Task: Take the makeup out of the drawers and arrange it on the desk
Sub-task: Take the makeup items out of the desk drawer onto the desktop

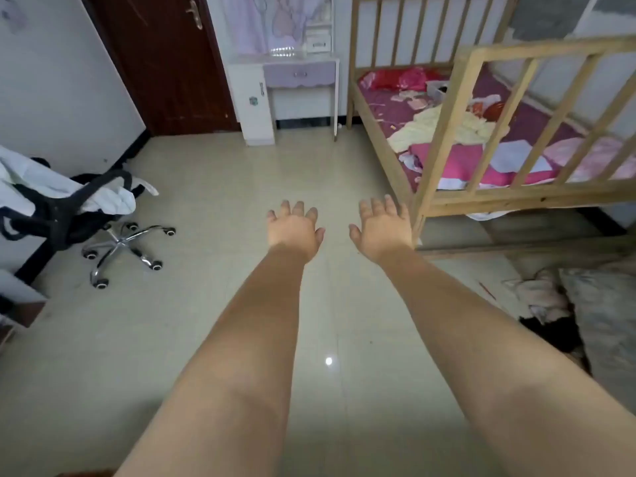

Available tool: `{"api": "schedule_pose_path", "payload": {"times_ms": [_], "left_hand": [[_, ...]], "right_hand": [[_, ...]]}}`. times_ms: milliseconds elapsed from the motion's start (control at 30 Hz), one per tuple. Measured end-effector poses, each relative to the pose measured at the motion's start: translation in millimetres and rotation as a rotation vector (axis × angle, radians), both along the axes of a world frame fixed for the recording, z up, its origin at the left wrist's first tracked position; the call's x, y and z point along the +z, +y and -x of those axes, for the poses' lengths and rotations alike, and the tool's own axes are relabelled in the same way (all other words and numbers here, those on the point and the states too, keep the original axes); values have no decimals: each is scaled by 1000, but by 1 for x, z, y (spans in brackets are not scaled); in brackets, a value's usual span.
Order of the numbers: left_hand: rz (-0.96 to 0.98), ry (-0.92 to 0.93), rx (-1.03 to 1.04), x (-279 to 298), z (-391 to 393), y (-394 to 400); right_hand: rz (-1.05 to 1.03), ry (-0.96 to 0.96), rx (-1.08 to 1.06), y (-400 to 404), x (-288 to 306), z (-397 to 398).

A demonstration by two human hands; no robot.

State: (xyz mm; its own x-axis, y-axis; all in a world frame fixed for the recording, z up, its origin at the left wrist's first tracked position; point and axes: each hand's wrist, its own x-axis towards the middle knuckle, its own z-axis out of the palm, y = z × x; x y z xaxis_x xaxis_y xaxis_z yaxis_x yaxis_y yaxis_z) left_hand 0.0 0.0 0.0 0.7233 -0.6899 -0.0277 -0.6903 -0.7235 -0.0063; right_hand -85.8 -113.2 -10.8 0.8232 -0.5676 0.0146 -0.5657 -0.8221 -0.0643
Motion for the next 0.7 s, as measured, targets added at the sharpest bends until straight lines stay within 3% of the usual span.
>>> {"api": "schedule_pose_path", "payload": {"times_ms": [367,700], "left_hand": [[-164,192,67,-119,-101,-48],[-64,255,158,-114,-314,-190]], "right_hand": [[-77,248,3,-58,-115,-95],[-118,260,27,-216,-109,-304]]}}
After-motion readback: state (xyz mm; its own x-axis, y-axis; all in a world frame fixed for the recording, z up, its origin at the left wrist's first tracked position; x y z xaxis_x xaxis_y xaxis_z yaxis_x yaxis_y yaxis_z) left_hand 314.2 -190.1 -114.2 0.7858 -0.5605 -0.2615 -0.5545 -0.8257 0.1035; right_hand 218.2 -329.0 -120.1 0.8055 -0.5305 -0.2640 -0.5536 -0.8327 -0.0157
